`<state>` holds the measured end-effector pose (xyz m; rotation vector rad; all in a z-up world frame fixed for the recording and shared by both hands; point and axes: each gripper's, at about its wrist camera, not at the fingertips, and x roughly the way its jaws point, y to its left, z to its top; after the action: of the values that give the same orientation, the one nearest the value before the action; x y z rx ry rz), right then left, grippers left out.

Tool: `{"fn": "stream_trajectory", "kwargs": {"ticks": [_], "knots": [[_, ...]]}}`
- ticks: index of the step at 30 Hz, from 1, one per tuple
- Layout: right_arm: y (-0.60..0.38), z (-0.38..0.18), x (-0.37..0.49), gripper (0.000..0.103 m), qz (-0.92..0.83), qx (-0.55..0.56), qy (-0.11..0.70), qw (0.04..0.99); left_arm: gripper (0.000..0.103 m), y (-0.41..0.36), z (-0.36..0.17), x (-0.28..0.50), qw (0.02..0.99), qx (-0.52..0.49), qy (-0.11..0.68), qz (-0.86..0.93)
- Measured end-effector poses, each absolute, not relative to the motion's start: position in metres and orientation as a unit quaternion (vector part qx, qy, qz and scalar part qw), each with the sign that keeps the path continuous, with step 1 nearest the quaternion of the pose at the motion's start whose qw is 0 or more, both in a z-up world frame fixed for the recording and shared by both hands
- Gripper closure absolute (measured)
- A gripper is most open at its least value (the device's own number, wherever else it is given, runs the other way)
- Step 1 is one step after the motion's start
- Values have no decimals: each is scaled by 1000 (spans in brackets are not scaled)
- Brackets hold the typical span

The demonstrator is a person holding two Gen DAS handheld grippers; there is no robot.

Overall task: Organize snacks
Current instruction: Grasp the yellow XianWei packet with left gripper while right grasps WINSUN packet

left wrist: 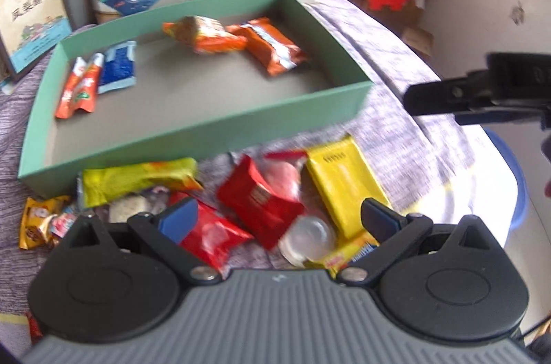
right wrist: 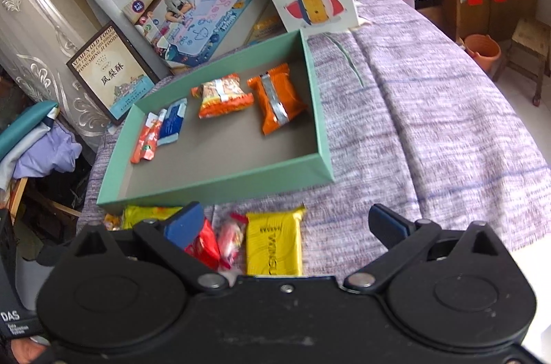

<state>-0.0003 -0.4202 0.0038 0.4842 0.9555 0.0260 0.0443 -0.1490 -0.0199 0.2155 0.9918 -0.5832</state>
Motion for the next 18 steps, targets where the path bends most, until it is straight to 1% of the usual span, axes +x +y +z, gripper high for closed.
{"fn": "stream_trajectory", "kwargs": {"ticks": [11,18], "knots": [[-422,-15,-29,0,7,263,470,842,1,-174,-32,2,804,151,459,-345],[-431,-23,-40,0,2,282,471,836,4,-188,-39,-11,792,184,455,-364]]}}
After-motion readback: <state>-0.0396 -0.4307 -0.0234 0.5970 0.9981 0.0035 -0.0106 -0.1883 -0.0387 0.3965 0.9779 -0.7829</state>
